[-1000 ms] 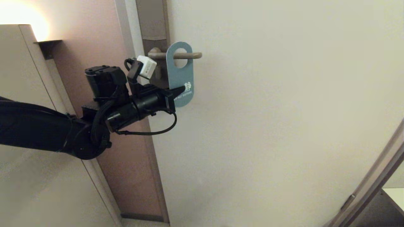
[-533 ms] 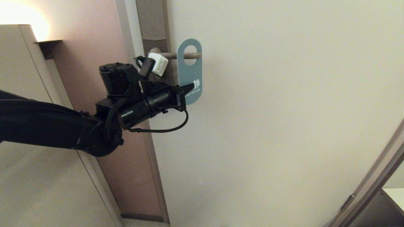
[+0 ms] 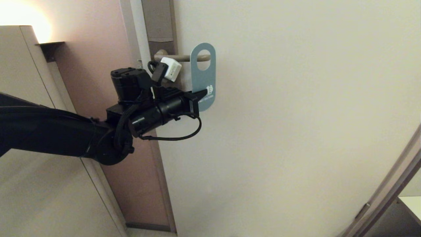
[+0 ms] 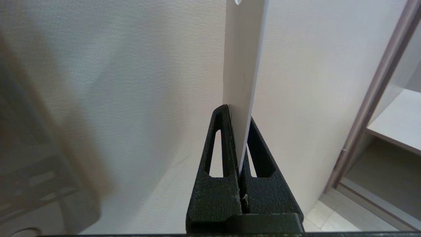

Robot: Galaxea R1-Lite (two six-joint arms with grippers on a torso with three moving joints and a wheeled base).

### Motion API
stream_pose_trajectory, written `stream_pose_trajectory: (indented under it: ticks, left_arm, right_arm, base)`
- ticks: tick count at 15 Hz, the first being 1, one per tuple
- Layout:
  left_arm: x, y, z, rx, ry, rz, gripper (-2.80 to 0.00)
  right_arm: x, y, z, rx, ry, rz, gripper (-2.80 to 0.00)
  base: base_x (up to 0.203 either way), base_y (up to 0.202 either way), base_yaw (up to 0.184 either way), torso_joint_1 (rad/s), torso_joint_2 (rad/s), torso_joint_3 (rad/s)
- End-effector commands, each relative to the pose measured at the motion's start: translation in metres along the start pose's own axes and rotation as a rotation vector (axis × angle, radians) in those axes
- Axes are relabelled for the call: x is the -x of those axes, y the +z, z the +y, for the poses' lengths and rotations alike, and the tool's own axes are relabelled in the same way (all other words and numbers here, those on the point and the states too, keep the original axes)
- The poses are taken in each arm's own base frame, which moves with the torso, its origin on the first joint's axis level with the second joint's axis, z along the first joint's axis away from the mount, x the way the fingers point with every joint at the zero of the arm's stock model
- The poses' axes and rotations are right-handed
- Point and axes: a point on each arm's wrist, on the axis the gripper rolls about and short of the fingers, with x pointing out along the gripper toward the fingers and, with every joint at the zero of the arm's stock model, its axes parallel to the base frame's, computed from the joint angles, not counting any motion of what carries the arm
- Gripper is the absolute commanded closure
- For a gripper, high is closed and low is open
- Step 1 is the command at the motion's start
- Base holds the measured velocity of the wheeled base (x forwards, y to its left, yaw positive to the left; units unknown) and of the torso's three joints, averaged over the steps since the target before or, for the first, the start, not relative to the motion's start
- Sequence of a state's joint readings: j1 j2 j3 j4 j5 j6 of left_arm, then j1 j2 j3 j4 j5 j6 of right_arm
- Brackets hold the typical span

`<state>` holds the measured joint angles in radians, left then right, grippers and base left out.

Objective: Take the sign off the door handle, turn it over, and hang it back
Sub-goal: Take down the sign, then hand it to the other hand

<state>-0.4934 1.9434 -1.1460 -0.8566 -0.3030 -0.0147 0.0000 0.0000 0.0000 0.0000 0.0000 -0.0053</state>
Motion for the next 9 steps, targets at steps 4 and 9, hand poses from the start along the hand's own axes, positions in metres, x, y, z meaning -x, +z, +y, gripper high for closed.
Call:
stream_pose_trajectory:
  ticks: [4,9]
  left_arm:
    - [-0.007,-0.001,-0.024,0.013,-0.069,-0.005,0.0]
    - [-0.01,0.0,-0.045,0.018,-0.181,-0.007,0.0]
  right_arm:
    - [0.0,0.0,0.0,0.001,0.0,0.0,0.0]
    - [0.0,0.0,0.0,0.001,0.0,0.0,0.0]
  base:
    - [0.0,0.0,0.0,0.0,0.0,0.0]
    - [0.0,0.0,0.0,0.0,0.0,0.0]
